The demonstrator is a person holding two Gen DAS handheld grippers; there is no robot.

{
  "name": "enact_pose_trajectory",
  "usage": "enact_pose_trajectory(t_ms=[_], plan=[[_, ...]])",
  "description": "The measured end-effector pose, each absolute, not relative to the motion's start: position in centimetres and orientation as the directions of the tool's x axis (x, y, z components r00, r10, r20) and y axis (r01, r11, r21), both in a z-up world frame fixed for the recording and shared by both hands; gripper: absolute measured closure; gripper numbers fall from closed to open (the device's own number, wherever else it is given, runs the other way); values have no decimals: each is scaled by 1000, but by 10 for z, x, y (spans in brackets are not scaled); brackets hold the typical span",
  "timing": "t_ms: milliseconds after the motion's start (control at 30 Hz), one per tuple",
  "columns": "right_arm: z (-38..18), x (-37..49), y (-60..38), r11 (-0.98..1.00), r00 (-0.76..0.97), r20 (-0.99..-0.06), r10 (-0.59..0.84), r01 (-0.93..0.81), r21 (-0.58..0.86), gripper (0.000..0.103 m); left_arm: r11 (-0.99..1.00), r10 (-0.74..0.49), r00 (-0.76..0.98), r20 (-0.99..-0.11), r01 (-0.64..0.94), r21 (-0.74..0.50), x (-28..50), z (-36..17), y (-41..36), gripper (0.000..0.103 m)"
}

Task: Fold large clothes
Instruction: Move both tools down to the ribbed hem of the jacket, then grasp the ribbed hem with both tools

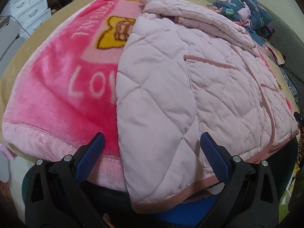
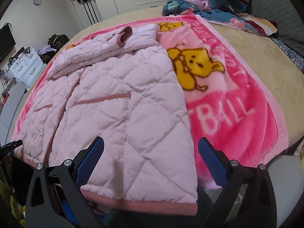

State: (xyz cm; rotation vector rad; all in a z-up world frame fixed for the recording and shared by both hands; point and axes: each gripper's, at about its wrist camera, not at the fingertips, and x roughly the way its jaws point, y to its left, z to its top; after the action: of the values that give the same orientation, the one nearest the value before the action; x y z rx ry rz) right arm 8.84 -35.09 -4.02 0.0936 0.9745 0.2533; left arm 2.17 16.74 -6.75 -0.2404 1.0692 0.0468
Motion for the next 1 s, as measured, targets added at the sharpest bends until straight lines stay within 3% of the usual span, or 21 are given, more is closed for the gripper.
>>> enact_pose_trajectory(t_ms=[100,200,300,633,667,800,867,1000], plan=[[-44,85,-353,967,515,-819,252,-168,192,4,973,-92,477,-874,-144,-181,20,-70,161,9],[-46,82,-355,966,502,-827,255,-165,198,4,957,-177,483,-858,-119,-265,19,-72,151,11],[-50,81,-358,963,473,-840,267,-166,213,4,973,-141,465,-874,-98,-209,21,-76,137,11],[-68,79,-359,941,345,-878,332,-189,281,6,967,-160,451,-878,-107,-232,18,-79,139,11],[-69,78,-357,935,332,-878,346,-201,292,17,966,-163,453,-877,-108,-235,18,-79,139,11],[-64,73,-359,933,338,-874,349,-215,289,31,964,-168,447,-879,-113,-242,17,-78,141,11],[-59,71,-363,930,357,-863,357,-218,295,58,962,-172,445,-879,-118,-248,14,-78,143,11],[-39,64,-363,902,410,-807,425,-272,337,77,958,-179,443,-879,-126,-259,11,-77,145,11]])
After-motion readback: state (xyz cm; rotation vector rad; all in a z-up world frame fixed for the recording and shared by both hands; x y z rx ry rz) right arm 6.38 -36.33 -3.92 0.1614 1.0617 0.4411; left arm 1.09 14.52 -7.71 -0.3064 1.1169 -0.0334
